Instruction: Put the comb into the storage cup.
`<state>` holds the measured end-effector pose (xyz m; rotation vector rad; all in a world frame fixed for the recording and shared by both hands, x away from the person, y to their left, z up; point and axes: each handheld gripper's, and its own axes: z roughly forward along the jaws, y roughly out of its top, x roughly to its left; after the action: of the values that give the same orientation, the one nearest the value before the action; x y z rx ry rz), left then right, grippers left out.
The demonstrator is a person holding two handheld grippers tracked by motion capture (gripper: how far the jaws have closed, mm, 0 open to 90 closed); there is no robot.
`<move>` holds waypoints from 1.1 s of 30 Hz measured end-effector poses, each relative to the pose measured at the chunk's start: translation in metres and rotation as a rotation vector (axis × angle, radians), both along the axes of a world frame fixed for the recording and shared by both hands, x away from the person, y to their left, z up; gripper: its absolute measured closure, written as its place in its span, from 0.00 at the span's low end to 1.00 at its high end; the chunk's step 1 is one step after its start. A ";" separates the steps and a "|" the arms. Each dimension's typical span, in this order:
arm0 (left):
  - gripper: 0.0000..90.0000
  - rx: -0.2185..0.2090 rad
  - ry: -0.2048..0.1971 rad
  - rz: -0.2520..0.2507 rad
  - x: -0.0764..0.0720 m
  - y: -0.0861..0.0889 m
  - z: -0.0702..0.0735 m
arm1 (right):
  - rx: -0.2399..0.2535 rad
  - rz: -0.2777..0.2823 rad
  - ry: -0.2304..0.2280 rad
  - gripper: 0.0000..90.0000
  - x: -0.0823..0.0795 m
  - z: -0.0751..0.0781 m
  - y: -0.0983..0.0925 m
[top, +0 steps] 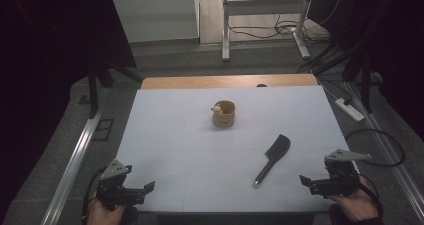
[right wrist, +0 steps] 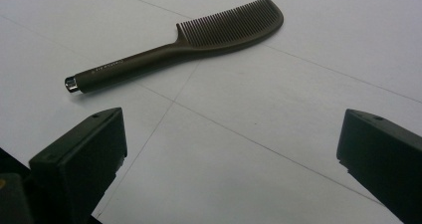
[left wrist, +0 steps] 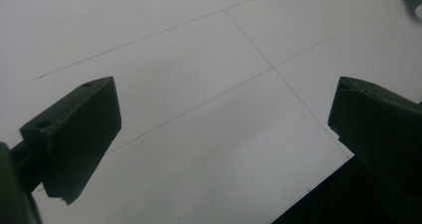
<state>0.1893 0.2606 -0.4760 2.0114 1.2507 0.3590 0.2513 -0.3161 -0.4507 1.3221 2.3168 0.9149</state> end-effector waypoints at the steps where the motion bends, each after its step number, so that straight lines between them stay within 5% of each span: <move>1: 0.01 -0.001 0.000 -0.001 0.000 0.000 0.000 | 0.001 0.002 0.000 0.00 0.000 0.000 0.000; 28: 0.01 -0.025 -0.003 0.002 0.000 0.003 0.000 | -0.011 0.030 0.006 0.01 0.000 0.000 0.002; 33: 0.01 -0.025 -0.002 0.003 0.000 0.003 0.000 | -0.019 0.057 -0.026 0.00 0.000 0.001 0.004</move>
<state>0.1894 0.2632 -0.4763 1.9877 1.2511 0.3443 0.2513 -0.3119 -0.4494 1.2352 2.3492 0.9196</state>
